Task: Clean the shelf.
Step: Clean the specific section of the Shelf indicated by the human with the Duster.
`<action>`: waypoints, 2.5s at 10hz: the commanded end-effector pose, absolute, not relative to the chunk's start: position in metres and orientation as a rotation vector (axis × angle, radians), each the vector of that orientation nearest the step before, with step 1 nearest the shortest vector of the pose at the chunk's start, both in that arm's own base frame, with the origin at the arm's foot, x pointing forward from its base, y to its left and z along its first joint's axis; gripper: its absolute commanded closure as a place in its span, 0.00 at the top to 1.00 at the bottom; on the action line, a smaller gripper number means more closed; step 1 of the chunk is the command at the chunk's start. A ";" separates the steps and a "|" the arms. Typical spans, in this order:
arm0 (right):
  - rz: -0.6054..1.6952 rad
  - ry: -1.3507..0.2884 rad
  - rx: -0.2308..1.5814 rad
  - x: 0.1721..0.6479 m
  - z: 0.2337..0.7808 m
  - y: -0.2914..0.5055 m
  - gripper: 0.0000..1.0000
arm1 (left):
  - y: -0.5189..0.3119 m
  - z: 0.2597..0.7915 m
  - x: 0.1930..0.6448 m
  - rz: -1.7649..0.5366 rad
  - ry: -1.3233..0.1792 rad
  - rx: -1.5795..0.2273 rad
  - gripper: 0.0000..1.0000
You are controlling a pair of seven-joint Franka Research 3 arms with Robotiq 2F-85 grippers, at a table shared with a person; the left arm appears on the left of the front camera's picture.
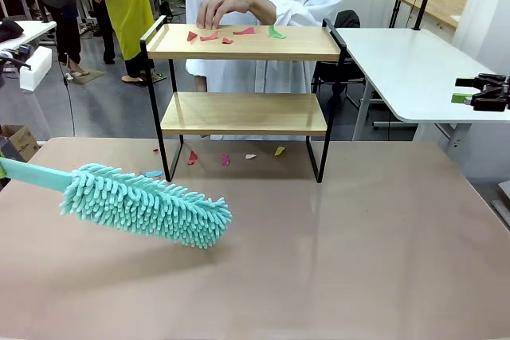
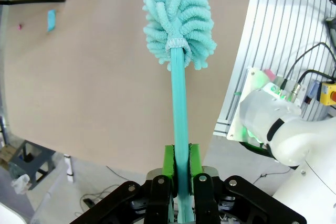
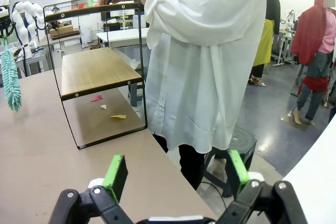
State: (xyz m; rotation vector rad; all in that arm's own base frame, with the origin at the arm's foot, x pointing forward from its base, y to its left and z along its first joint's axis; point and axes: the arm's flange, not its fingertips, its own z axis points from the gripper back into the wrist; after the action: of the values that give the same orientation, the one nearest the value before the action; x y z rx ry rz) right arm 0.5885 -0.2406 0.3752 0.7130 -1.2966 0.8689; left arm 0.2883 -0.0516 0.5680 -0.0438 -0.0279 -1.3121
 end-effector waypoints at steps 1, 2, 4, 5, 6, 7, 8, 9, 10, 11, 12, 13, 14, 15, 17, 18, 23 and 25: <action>0.874 -1.298 0.705 0.590 0.379 -0.238 1.00 | -0.052 0.568 0.288 -1.312 -0.028 -0.044 0.13; 0.874 -1.298 0.705 0.590 0.379 -0.238 1.00 | -0.046 0.582 0.292 -1.263 -0.205 -0.144 0.13; 0.874 -1.298 0.705 0.590 0.379 -0.238 1.00 | -0.047 0.600 0.289 -1.307 -0.318 -0.269 0.13; 0.874 -1.298 0.705 0.590 0.379 -0.238 1.00 | -0.055 0.615 0.286 -1.256 -0.383 -0.331 0.13; 0.874 -1.298 0.705 0.590 0.379 -0.238 1.00 | -0.072 0.634 0.280 -1.249 -0.461 -0.361 0.13; 0.874 -1.298 0.705 0.590 0.379 -0.238 1.00 | -0.100 0.657 0.273 -1.101 -0.487 -0.318 0.13; 0.874 -1.298 0.705 0.590 0.379 -0.238 1.00 | -0.125 0.676 0.268 -0.985 -0.518 -0.357 0.13; 0.874 -1.298 0.705 0.590 0.379 -0.238 1.00 | -0.148 0.693 0.264 -0.891 -0.543 -0.383 0.13; 0.874 -1.298 0.705 0.590 0.379 -0.238 1.00 | -0.174 0.708 0.263 -0.812 -0.573 -0.411 0.13; 0.874 -1.298 0.705 0.590 0.379 -0.238 1.00 | -0.203 0.722 0.264 -0.760 -0.620 -0.369 0.13; 0.874 -1.298 0.705 0.590 0.379 -0.238 1.00 | -0.233 0.737 0.272 -0.666 -0.688 -0.293 0.13; 0.874 -1.298 0.705 0.590 0.379 -0.238 1.00 | -0.259 0.746 0.277 -0.570 -0.739 -0.250 0.13; 0.874 -1.298 0.705 0.590 0.379 -0.238 1.00 | -0.287 0.753 0.285 -0.545 -0.782 -0.225 0.13; 0.874 -1.298 0.705 0.590 0.379 -0.238 1.00 | -0.314 0.755 0.299 -0.532 -0.782 -0.248 0.13; 0.874 -1.298 0.705 0.590 0.379 -0.238 1.00 | -0.357 0.747 0.332 -0.486 -0.747 -0.242 0.13; 0.874 -1.298 0.705 0.590 0.379 -0.238 1.00 | -0.370 0.742 0.342 -0.477 -0.728 -0.255 0.13; 0.874 -1.298 0.705 0.590 0.379 -0.238 1.00 | -0.354 0.738 0.329 -0.513 -0.748 -0.266 0.13; 0.874 -1.298 0.705 0.590 0.379 -0.238 1.00 | -0.409 0.736 0.327 -0.365 -0.743 -0.209 0.13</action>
State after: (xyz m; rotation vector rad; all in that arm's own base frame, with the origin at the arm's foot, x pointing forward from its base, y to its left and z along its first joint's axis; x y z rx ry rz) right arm 0.5887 -0.2405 0.3752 0.7130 -1.2967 0.8692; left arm 0.3224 -0.3773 0.7305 -0.2458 -0.7403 -0.4496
